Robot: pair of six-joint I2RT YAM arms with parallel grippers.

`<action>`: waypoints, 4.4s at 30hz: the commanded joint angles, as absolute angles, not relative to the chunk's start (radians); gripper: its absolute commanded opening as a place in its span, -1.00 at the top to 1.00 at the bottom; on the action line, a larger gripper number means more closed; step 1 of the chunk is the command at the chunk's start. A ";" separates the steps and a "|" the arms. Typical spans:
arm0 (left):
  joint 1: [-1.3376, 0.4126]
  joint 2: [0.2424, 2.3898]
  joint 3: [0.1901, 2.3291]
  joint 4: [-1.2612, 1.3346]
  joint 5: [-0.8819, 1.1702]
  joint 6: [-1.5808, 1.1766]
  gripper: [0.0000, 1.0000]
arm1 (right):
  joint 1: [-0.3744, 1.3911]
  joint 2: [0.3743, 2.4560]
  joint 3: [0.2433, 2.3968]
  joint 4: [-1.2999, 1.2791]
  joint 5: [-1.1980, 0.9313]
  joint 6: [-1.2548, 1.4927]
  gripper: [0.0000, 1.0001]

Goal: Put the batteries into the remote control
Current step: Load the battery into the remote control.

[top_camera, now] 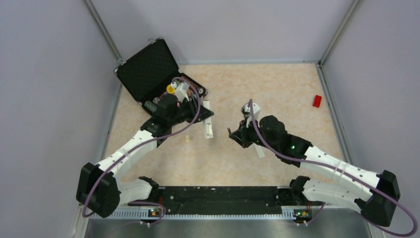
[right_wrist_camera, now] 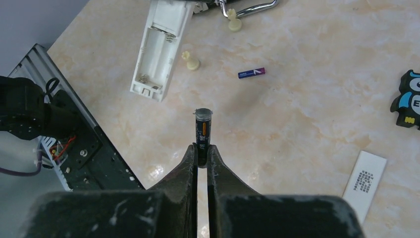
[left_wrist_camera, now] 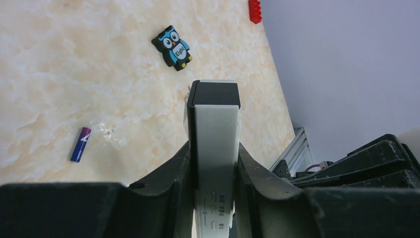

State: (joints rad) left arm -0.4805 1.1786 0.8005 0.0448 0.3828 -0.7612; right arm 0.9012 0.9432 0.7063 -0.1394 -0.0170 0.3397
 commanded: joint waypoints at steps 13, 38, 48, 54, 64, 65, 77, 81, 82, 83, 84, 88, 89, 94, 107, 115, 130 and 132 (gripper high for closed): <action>-0.486 1.351 0.801 0.390 0.612 -1.038 1.00 | 0.901 1.266 1.224 -0.668 -0.112 0.667 1.00; -0.564 1.359 0.770 0.379 0.579 -0.938 1.00 | 0.841 1.375 1.302 -0.809 -0.196 0.767 1.00; -0.574 1.327 0.743 0.409 0.593 -0.915 1.00 | 0.809 1.400 1.301 -0.811 -0.206 0.798 1.00; -0.574 1.333 0.741 0.390 0.584 -0.958 1.00 | 0.798 1.413 1.306 -0.804 -0.192 0.805 0.99; -0.572 1.357 0.761 0.411 0.612 -1.090 1.00 | 0.787 1.422 1.306 -0.795 -0.175 0.810 0.65; -0.574 1.360 0.765 0.410 0.614 -1.094 1.00 | 0.785 1.421 1.307 -0.795 -0.175 0.813 0.60; -0.561 1.373 0.795 0.362 0.596 -1.077 1.00 | 0.771 1.349 1.302 -0.774 -0.214 0.837 0.00; -0.557 1.391 0.801 0.407 0.621 -1.130 1.00 | 0.767 1.286 1.276 -0.736 -0.222 0.832 -0.25; -0.556 1.397 0.802 0.425 0.631 -1.159 1.00 | 0.768 1.267 1.260 -0.713 -0.230 0.821 -0.29; -0.556 1.404 0.804 0.444 0.649 -1.184 1.00 | 0.767 1.242 1.240 -0.693 -0.231 0.819 -0.38; -0.555 1.410 0.806 0.468 0.659 -1.206 1.00 | 0.767 1.214 1.207 -0.663 -0.227 0.821 -0.40; -0.554 1.415 0.822 0.524 0.696 -1.288 1.00 | 0.767 1.043 1.031 -0.471 -0.223 0.858 -0.51; -0.553 1.412 0.825 0.532 0.699 -1.304 1.00 | 0.767 1.011 0.993 -0.420 -0.221 0.867 -0.52; -0.553 1.380 0.846 0.516 0.696 -1.354 1.00 | 0.767 0.889 0.858 -0.289 -0.199 0.887 -0.52; -0.554 1.311 0.834 0.482 0.691 -1.403 1.00 | 0.767 0.824 0.763 -0.137 -0.184 0.934 -0.34; -0.554 1.303 0.823 0.497 0.690 -1.437 1.00 | 0.767 0.783 0.727 -0.068 -0.211 0.923 -0.37; -0.553 1.306 0.826 0.507 0.681 -1.471 1.00 | 0.768 0.788 0.715 -0.094 -0.231 0.860 -0.38; -0.552 1.308 0.827 0.508 0.685 -1.474 1.00 | 0.767 0.796 0.720 -0.095 -0.230 0.857 -0.37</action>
